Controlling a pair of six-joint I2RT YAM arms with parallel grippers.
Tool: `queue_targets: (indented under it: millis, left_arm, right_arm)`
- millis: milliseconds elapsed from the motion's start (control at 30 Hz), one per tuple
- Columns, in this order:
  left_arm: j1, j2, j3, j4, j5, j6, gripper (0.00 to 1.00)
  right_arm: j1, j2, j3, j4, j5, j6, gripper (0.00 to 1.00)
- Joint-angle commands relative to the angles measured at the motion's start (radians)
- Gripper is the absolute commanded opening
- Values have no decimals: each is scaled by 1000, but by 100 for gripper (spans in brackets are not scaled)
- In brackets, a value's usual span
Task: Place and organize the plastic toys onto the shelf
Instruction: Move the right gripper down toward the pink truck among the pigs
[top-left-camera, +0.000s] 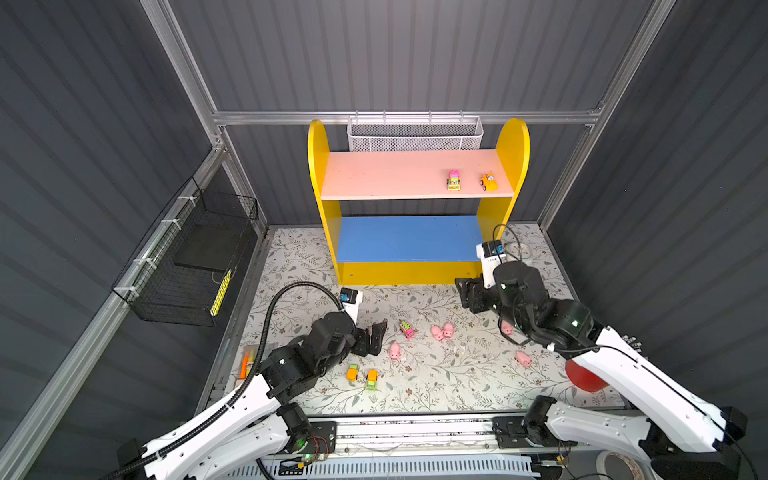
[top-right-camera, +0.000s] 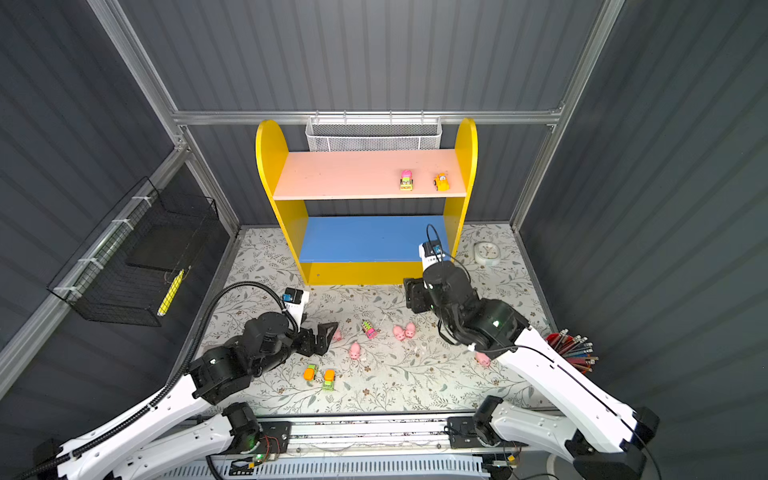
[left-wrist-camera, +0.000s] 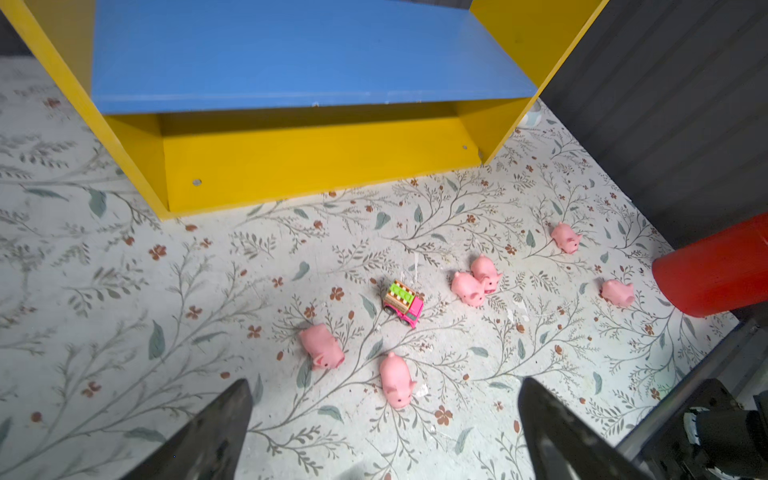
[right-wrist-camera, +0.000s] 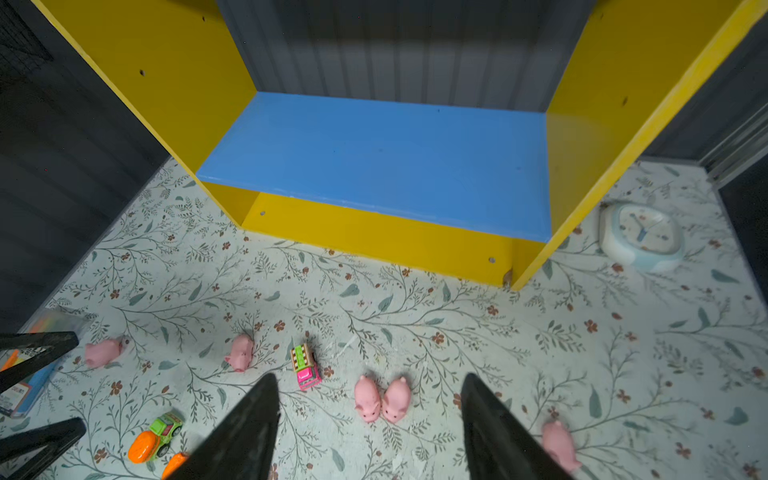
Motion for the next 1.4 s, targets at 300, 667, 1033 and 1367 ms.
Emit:
queue_targets:
  millis: [300,667,1033,1367]
  left_arm:
    - [-9,-94,-214,70,31,-205,99]
    - [-10,-161,-147,-143,-92,-182,100]
    - [-8,-187,-144,-185,-124,-180,100]
    - [-9,-190,-154,-182,-128,-183,100]
  right_arm:
    - [89,-13,-335,239,-75,144,69]
    - [131,266,-376,495,-200,128,68]
    - [161,517,-323,614,-253,118,60]
    - [165,630,-298,679,-197,61,58]
